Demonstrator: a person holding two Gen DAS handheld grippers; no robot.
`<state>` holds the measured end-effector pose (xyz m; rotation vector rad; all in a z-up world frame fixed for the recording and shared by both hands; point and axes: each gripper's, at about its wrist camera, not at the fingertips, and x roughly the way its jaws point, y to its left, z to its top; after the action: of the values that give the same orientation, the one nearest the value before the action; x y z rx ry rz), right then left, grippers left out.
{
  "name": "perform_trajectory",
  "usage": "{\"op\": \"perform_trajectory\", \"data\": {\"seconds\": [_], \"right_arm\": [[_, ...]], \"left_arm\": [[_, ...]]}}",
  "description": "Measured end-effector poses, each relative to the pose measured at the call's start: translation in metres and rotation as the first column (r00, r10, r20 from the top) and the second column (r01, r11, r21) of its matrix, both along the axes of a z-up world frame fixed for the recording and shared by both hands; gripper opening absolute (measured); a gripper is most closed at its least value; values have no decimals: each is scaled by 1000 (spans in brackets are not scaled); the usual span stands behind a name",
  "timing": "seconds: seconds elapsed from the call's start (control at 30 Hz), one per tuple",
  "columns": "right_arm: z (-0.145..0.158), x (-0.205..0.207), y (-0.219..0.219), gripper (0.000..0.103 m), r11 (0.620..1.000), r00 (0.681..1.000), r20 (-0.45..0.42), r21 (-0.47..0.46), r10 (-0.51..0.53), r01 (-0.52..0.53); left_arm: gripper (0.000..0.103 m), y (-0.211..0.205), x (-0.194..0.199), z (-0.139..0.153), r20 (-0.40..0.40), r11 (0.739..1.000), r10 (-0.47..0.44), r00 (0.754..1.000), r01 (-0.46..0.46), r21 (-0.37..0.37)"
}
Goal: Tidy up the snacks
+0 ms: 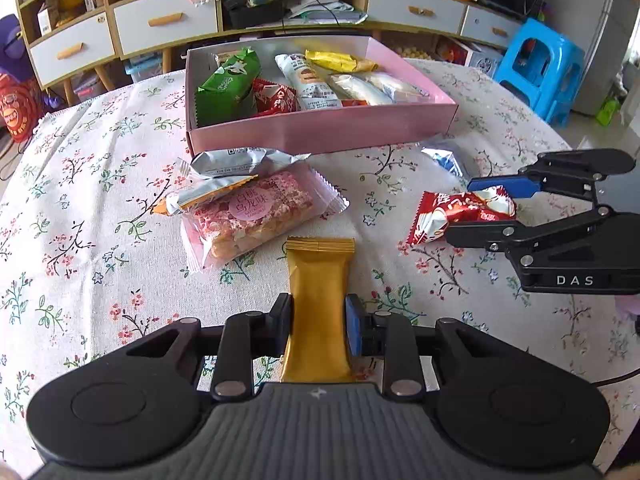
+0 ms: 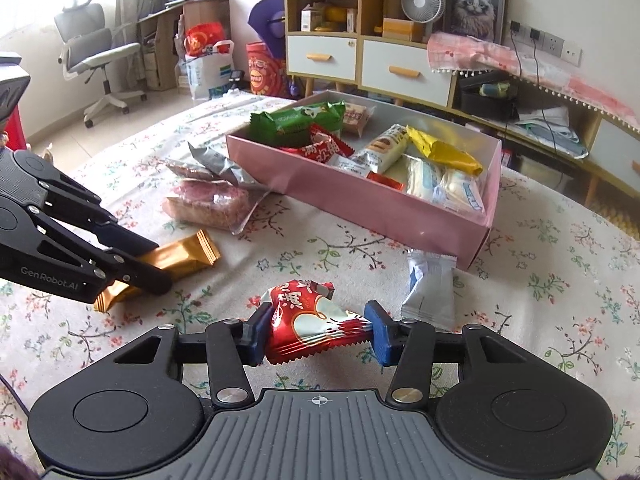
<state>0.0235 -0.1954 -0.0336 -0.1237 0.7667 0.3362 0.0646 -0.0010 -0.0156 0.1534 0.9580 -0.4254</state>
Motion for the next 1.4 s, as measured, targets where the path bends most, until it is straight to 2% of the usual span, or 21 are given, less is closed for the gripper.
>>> {"op": "perform_trajectory", "data": {"seconds": [0.37,0.67,0.83,1.0,1.13,1.4], "right_arm": [[18,11,-13,48,989,995,10,113,-101,100],[41,36,-24,48,945,968,33,228,-250,236],[49,58,-32,48,904,944,28,299,-328,305],[46,78,-42,48,843,913,-20,377,-408,385],[37,89,-46,48,804,890,-64,403,-452,438],[15,101,-57,48,702,835,-171,470,-523,535]], "left_arm": [[26,0,3,22,22,996,18,1000,-16,-89],[26,1,25,42,44,982,82,996,-73,-175],[26,1,51,47,35,969,131,991,-120,-215],[26,-4,80,49,29,962,151,988,-140,-234],[26,-13,104,45,28,963,152,988,-141,-228],[26,-24,144,35,32,969,162,986,-153,-195]]}}
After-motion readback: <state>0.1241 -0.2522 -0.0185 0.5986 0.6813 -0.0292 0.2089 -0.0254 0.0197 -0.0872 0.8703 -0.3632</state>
